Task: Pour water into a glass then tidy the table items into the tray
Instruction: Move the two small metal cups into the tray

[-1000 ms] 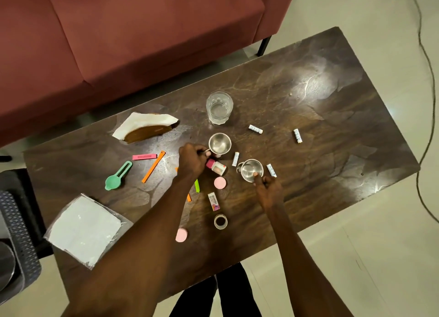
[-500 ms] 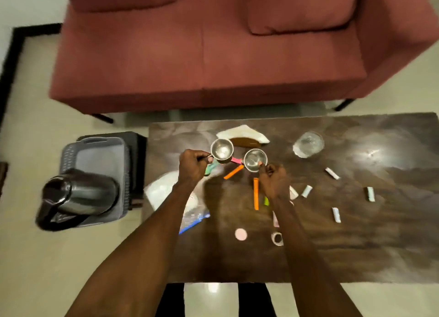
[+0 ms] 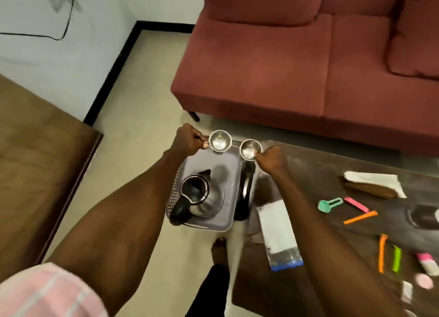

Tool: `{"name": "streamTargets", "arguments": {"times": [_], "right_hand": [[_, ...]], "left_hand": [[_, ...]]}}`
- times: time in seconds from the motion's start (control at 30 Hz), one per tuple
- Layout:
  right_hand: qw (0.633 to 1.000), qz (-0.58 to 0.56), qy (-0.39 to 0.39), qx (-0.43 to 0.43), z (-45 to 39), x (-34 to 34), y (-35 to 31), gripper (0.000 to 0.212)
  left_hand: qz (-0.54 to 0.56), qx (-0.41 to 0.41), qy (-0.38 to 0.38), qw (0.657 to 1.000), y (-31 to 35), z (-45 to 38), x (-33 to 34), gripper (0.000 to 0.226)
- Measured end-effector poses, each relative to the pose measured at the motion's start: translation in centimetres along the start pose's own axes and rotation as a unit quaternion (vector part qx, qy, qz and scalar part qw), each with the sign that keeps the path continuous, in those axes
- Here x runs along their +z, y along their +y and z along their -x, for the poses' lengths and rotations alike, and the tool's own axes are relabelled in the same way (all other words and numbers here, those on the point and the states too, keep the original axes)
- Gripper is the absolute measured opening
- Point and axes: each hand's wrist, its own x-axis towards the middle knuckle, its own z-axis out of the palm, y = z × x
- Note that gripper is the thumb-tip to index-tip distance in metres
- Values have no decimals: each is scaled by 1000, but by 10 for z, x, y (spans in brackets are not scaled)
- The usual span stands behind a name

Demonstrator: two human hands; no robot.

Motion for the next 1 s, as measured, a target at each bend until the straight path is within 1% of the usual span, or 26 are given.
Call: {"name": "streamTargets", "arguments": {"times": [0.07, 0.17, 0.2, 0.3, 0.33, 0.37, 0.47, 0.53, 0.6, 0.77, 0.87, 0.93, 1.0], "right_hand": [[1000, 11, -10, 3, -13, 34, -20, 31], [999, 23, -15, 18, -31, 77, -35, 42], [999, 29, -17, 23, -37, 90, -37, 42], [997, 53, -46, 23, -56, 125, -38, 22], [997, 47, -50, 27, -63, 137, -38, 21], [997, 45, -55, 30, -68, 148, -37, 23], [994, 80, -69, 29, -80, 175, -34, 44], [993, 94, -64, 21, -87, 188, -32, 49], [994, 100, -52, 11, -95, 196, -29, 44], [992, 122, -25, -4, -109, 205, -24, 25], [992, 123, -26, -2, -115, 206, -21, 26], [993, 114, -19, 2, -118, 206, -19, 22], [993, 114, -17, 2, -120, 207, -16, 25]], "left_hand": [[-7, -30, 7, 1000, -38, -13, -7, 16], [-2, -70, 7, 998, -84, -24, -1, 16], [5, -85, 10, 996, -98, -27, 3, 16], [30, -111, 34, 993, -134, -33, 22, 10], [37, -120, 42, 991, -144, -35, 28, 7], [44, -129, 49, 989, -152, -37, 33, 5], [67, -157, 60, 983, -171, -45, 48, 5], [72, -166, 61, 982, -180, -53, 54, 6], [76, -163, 57, 982, -185, -60, 55, 6], [56, -111, 23, 992, -193, -75, 58, 12], [14, -69, 19, 997, -192, -80, 61, 14], [-21, -74, 36, 996, -190, -82, 62, 12], [-53, -87, 50, 994, -189, -86, 63, 11]]}}
